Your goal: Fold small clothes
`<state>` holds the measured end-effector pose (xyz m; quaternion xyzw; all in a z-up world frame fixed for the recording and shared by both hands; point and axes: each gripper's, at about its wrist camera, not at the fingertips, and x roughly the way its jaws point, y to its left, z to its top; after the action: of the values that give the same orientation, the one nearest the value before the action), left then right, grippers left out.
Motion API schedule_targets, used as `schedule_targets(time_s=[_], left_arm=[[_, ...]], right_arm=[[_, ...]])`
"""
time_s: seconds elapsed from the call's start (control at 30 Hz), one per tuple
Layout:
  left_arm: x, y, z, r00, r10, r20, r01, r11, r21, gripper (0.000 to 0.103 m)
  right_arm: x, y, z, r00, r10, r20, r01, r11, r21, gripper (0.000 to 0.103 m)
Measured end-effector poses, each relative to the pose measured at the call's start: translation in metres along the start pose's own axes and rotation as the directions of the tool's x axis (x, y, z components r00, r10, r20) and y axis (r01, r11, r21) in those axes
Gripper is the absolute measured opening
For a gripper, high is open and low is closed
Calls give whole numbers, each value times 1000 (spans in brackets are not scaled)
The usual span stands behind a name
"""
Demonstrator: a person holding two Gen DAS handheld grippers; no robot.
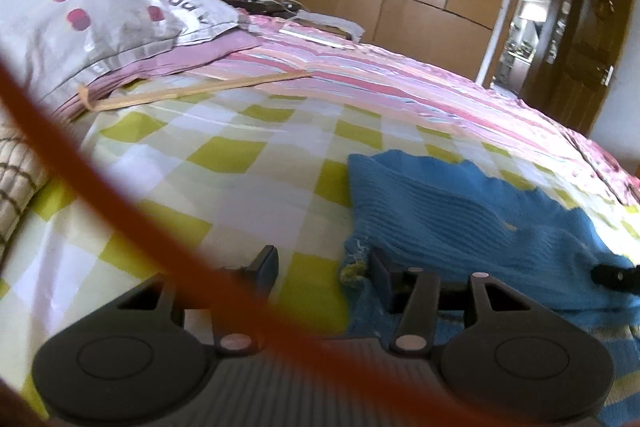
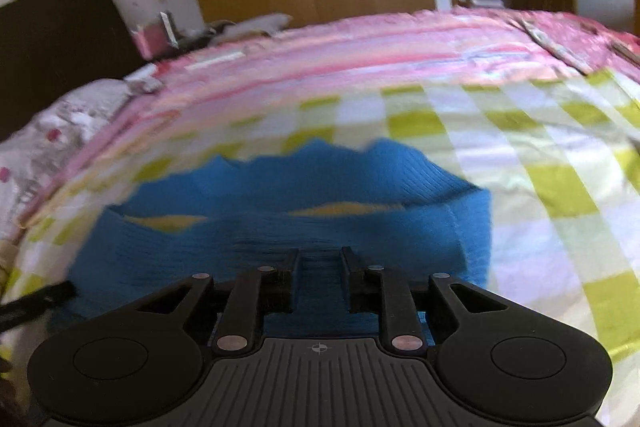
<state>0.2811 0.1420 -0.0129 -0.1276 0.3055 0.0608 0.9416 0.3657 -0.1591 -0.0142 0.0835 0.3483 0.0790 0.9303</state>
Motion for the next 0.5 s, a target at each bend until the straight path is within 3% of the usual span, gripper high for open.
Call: schedule_targets(time_s=[0.1, 0.2, 0.33, 0.4, 0.5], left_arm=[[-1, 0, 0, 1000, 18, 4, -18, 1000, 5, 57], [-5, -4, -1, 999, 37, 21, -38, 999, 23, 57], [-15, -11, 0, 995, 53, 90, -59, 997, 57, 57], [-18, -13, 2, 992, 39, 120, -46, 997, 61, 57], [-18, -17, 5, 989, 8, 150, -19, 997, 75, 57]], right_arm=[[-1, -2, 2, 999, -47, 2, 47, 999, -14, 20], [-6, -1, 7, 999, -32, 7, 32, 999, 13, 21], [-14, 18, 14, 997, 56, 51, -55, 998, -30, 23], [-11, 31, 14, 992, 118, 42, -116, 991, -62, 23], [2, 48, 12, 989, 148, 14, -146, 984, -100, 23]])
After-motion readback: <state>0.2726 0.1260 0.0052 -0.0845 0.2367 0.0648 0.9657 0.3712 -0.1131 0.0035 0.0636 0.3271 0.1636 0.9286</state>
